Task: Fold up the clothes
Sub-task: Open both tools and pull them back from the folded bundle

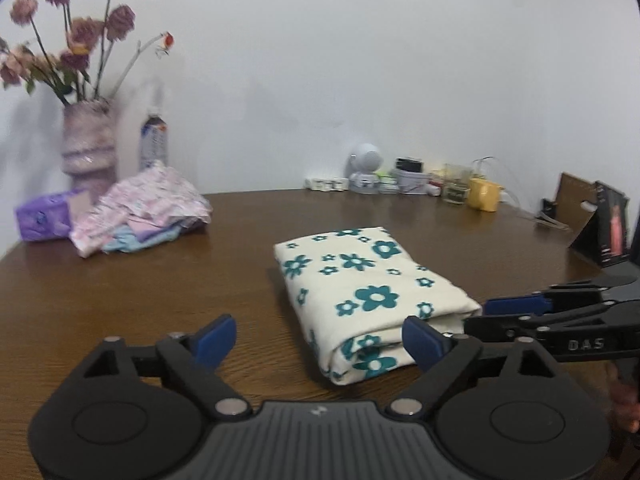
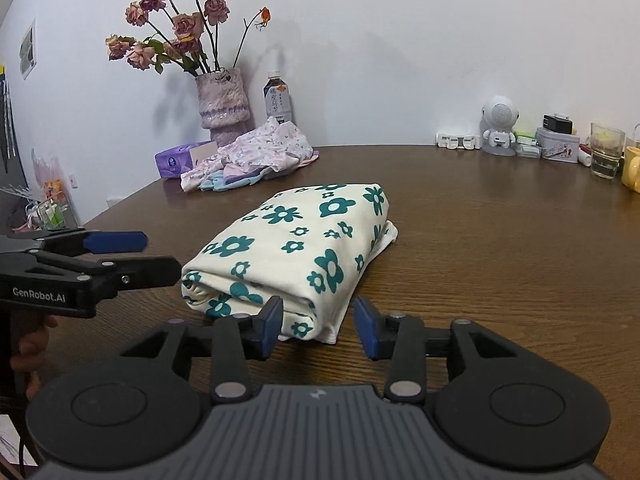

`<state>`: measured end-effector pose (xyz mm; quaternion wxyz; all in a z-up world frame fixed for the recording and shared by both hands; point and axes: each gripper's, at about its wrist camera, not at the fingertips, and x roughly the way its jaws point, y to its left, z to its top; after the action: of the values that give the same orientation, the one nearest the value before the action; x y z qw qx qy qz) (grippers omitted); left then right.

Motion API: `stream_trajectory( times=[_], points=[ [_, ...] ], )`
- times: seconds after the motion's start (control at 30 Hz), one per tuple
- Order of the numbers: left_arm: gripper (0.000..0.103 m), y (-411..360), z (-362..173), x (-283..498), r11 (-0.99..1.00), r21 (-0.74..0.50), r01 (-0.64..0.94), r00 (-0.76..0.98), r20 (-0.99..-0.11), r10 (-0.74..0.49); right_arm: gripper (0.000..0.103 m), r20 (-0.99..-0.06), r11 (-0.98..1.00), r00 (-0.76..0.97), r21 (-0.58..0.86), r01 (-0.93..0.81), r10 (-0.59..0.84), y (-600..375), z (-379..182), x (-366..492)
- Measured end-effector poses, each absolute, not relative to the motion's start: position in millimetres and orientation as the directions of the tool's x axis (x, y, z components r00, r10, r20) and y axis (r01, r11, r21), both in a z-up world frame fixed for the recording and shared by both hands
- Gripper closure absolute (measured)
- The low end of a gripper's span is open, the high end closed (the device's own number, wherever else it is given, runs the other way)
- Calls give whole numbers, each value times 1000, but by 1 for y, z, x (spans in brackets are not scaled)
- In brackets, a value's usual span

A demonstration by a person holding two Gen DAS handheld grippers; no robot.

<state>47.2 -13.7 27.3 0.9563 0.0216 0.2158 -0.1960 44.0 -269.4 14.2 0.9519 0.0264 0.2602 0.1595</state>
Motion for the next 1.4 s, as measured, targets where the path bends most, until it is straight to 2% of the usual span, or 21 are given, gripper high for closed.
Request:
stream_trajectory(
  times=[0.23, 1.07, 1.2, 1.4],
  points=[
    [10, -12, 26, 42, 913, -32, 407, 826, -414, -383, 49, -489, 947, 812, 131, -293, 319, -266, 14, 39],
    [10, -12, 22, 37, 936, -17, 353, 858, -392, -331, 44, -489, 947, 811, 133, -293, 320, -265, 13, 35],
    [10, -9, 21, 37, 928, -51, 369, 851, -382, -359, 44, -492, 946, 810, 134, -294, 321, -264, 12, 35],
    [10, -8, 20, 41, 938, -66, 340, 856, -391, -338, 43, -498, 947, 807, 128, -294, 318, -264, 11, 36]
  ],
)
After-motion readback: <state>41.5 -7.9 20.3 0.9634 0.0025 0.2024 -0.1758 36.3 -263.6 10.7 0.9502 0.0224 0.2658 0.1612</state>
